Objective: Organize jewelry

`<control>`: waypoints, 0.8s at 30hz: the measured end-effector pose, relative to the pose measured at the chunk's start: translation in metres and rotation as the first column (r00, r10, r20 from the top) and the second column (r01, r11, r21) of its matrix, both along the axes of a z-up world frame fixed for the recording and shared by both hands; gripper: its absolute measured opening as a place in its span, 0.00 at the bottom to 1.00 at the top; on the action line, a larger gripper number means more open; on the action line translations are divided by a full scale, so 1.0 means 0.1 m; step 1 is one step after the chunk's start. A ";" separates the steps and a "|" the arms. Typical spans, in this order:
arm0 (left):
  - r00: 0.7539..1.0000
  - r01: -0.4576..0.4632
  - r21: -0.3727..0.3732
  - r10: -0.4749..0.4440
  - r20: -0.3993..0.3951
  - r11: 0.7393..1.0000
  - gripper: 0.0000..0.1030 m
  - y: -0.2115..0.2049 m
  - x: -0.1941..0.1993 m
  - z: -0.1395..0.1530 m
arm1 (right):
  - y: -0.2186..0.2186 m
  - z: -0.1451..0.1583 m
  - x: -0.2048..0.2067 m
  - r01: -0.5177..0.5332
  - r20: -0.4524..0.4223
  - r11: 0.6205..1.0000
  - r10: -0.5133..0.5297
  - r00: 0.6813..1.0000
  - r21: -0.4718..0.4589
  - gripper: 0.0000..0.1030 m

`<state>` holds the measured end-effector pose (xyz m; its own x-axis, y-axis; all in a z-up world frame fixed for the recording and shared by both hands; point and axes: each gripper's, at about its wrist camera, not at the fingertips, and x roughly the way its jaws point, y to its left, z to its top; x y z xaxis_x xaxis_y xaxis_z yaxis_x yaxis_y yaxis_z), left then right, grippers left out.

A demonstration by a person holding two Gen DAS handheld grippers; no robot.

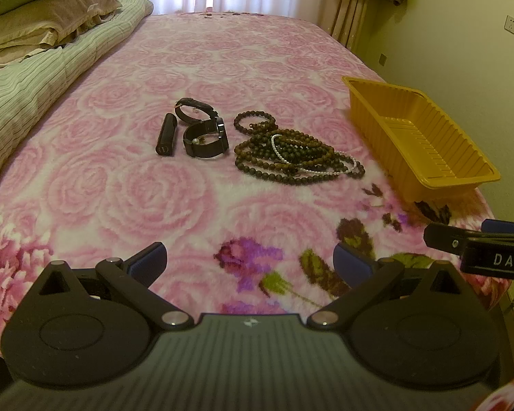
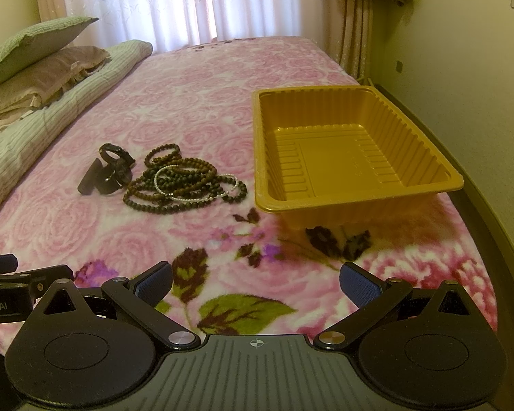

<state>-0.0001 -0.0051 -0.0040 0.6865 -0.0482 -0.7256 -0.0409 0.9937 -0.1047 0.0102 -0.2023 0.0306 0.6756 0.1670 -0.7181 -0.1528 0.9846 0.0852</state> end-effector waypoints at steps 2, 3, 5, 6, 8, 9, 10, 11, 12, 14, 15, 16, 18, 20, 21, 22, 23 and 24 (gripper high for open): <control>1.000 0.000 0.000 0.000 -0.001 1.000 1.00 0.00 0.01 -0.01 | 0.00 0.00 0.00 0.000 0.000 1.000 0.000 1.000 0.000 1.00; 1.000 0.000 -0.001 0.000 -0.001 1.000 1.00 0.00 0.01 0.00 | 0.00 0.00 0.00 0.000 0.000 1.000 0.000 1.000 0.000 1.00; 1.000 0.000 0.000 0.000 -0.001 1.000 1.00 0.00 0.01 -0.01 | 0.00 0.00 0.00 0.000 0.000 1.000 0.000 1.000 0.000 1.00; 1.000 0.000 0.000 0.000 -0.001 1.000 1.00 -0.01 0.01 -0.01 | 0.00 0.00 0.00 0.001 0.000 1.000 -0.001 1.000 -0.001 1.00; 1.000 0.001 0.000 -0.001 -0.001 1.000 1.00 0.00 0.01 -0.01 | 0.00 0.00 0.00 0.001 -0.001 1.000 -0.001 1.000 0.000 1.00; 1.000 0.000 -0.001 0.000 -0.001 1.000 1.00 0.00 0.01 0.00 | 0.00 -0.01 0.00 0.001 0.001 1.000 -0.001 1.000 0.001 1.00; 1.000 0.000 -0.001 0.000 -0.001 1.000 1.00 0.00 0.01 -0.01 | 0.00 -0.01 0.00 0.001 0.001 1.000 -0.001 1.000 0.002 1.00; 1.000 0.001 -0.001 -0.001 -0.001 1.000 1.00 0.00 0.01 -0.01 | -0.01 -0.01 0.00 0.002 0.001 1.000 -0.002 1.000 0.002 1.00; 1.000 0.002 -0.003 -0.002 -0.001 1.000 1.00 0.00 0.01 -0.01 | -0.01 0.00 0.01 0.004 0.004 1.000 -0.004 1.000 0.002 1.00; 1.000 0.002 -0.008 -0.002 0.002 1.000 1.00 -0.01 0.02 0.00 | -0.03 0.01 0.01 0.014 0.014 1.000 -0.015 1.000 0.012 1.00; 1.000 0.004 -0.013 -0.003 0.004 1.000 1.00 0.00 0.04 0.00 | -0.05 0.02 0.02 0.019 0.021 1.000 -0.019 1.000 0.021 1.00; 1.000 0.003 -0.020 -0.002 0.007 1.000 1.00 0.00 0.06 0.01 | -0.07 0.03 0.02 0.024 0.029 0.999 -0.025 0.999 0.030 1.00; 1.000 -0.003 -0.041 0.004 0.012 0.999 1.00 0.02 0.10 0.02 | -0.14 0.06 0.03 0.036 0.045 0.998 -0.038 0.998 0.049 1.00; 1.000 -0.006 -0.068 0.007 0.016 0.998 1.00 0.06 0.15 0.03 | -0.25 0.12 0.04 0.052 0.073 0.996 -0.057 0.996 0.072 1.00; 1.000 -0.009 -0.080 0.010 0.017 0.997 1.00 0.08 0.19 0.04 | -0.30 0.16 0.04 0.061 0.092 0.995 -0.068 0.993 0.081 0.99; 1.000 -0.009 -0.092 0.011 0.018 0.996 1.00 0.10 0.22 0.04 | -0.36 0.19 0.05 0.070 0.111 0.994 -0.080 0.991 0.089 0.99; 1.000 -0.007 -0.106 0.009 0.019 0.994 1.00 0.11 0.25 0.03 | -0.41 0.23 0.06 0.082 0.131 0.992 -0.094 0.987 0.095 0.99; 1.000 -0.008 -0.117 0.010 0.018 0.993 1.00 0.13 0.29 0.03 | -0.48 0.26 0.08 0.097 0.148 0.990 -0.111 0.983 0.099 0.99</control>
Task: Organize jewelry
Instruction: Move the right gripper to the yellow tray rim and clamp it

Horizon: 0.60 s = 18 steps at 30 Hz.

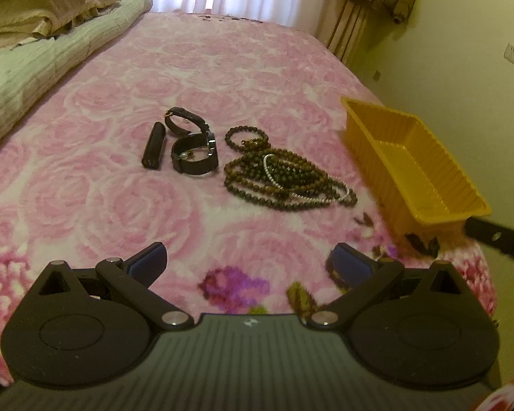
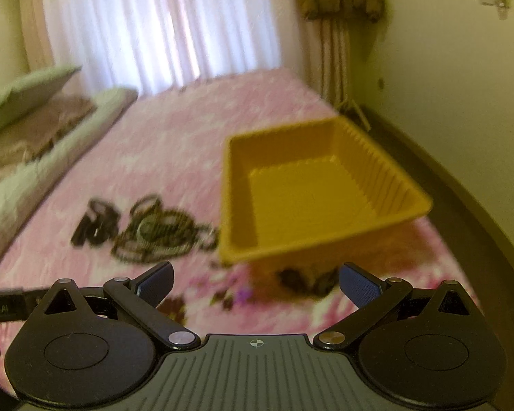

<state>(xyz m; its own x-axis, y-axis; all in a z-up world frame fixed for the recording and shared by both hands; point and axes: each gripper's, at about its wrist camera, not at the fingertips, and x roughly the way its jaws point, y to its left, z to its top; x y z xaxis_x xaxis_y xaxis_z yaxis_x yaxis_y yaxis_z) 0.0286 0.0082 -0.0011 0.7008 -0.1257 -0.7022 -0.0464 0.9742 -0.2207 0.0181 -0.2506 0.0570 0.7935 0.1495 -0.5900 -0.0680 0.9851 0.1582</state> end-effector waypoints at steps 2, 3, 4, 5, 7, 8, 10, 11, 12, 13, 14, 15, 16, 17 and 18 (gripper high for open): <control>1.000 -0.003 -0.018 0.003 0.000 1.000 0.99 0.02 0.07 -0.02 | -0.14 0.06 0.06 0.035 0.029 0.999 -0.035 0.999 0.000 0.99; 1.000 -0.005 -0.024 0.005 0.000 1.000 0.99 0.03 0.10 -0.03 | -0.23 0.08 0.10 0.057 0.044 0.998 -0.057 0.997 -0.004 0.99; 1.000 -0.008 -0.030 0.008 0.000 1.000 0.99 0.04 0.12 -0.04 | -0.31 0.10 0.15 0.077 0.055 0.997 -0.077 0.996 -0.009 0.99; 1.000 -0.010 -0.035 0.010 0.003 0.999 0.99 0.05 0.14 -0.05 | -0.41 0.11 0.20 0.095 0.062 0.995 -0.094 0.994 -0.012 0.99; 1.000 -0.011 -0.039 0.011 0.008 0.999 0.99 0.05 0.18 -0.07 | -0.60 0.10 0.32 0.122 0.071 0.992 -0.121 0.990 -0.014 0.91; 1.000 -0.011 -0.036 0.011 0.007 0.999 0.99 0.05 0.20 -0.08 | -0.70 0.09 0.38 0.131 0.070 0.991 -0.129 0.989 -0.019 0.82; 1.000 -0.007 -0.036 0.007 0.005 0.999 0.99 0.04 0.24 -0.12 | -0.89 0.03 0.53 0.147 0.054 0.989 -0.145 0.988 -0.019 0.79; 1.000 -0.005 -0.037 0.005 0.002 0.999 0.99 0.03 0.25 -0.13 | -0.97 0.00 0.59 0.149 0.044 0.989 -0.148 0.988 -0.015 0.76; 1.000 -0.003 -0.036 0.003 -0.001 0.999 0.99 0.03 0.27 -0.15 | -1.06 -0.05 0.66 0.145 0.028 0.989 -0.145 0.989 -0.005 0.71; 1.000 0.000 -0.035 -0.001 -0.005 0.999 0.99 0.01 0.29 -0.18 | -1.12 -0.10 0.73 0.142 0.006 0.990 -0.142 0.990 0.004 0.67; 1.000 0.004 -0.034 -0.005 -0.010 0.999 0.99 0.00 0.31 -0.20 | -1.18 -0.15 0.79 0.134 -0.012 0.991 -0.133 0.991 0.013 0.61; 1.000 0.008 -0.034 -0.008 -0.015 0.999 0.99 -0.02 0.33 -0.23 | -1.23 -0.21 0.85 0.126 -0.031 0.992 -0.126 0.992 0.019 0.55; 1.000 0.011 -0.033 -0.011 -0.020 0.999 0.99 -0.04 0.35 -0.25 | -1.28 -0.26 0.90 0.120 -0.045 0.992 -0.119 0.992 0.022 0.53; 1.000 0.016 -0.033 -0.017 -0.026 0.999 0.99 -0.06 0.37 -0.28 | -1.30 -0.32 0.95 0.103 -0.059 0.994 -0.101 0.993 0.030 0.48; 0.999 0.020 -0.033 -0.021 -0.029 0.999 0.99 -0.08 0.38 -0.29 | -1.33 -0.37 0.98 0.093 -0.070 0.995 -0.091 0.993 0.034 0.44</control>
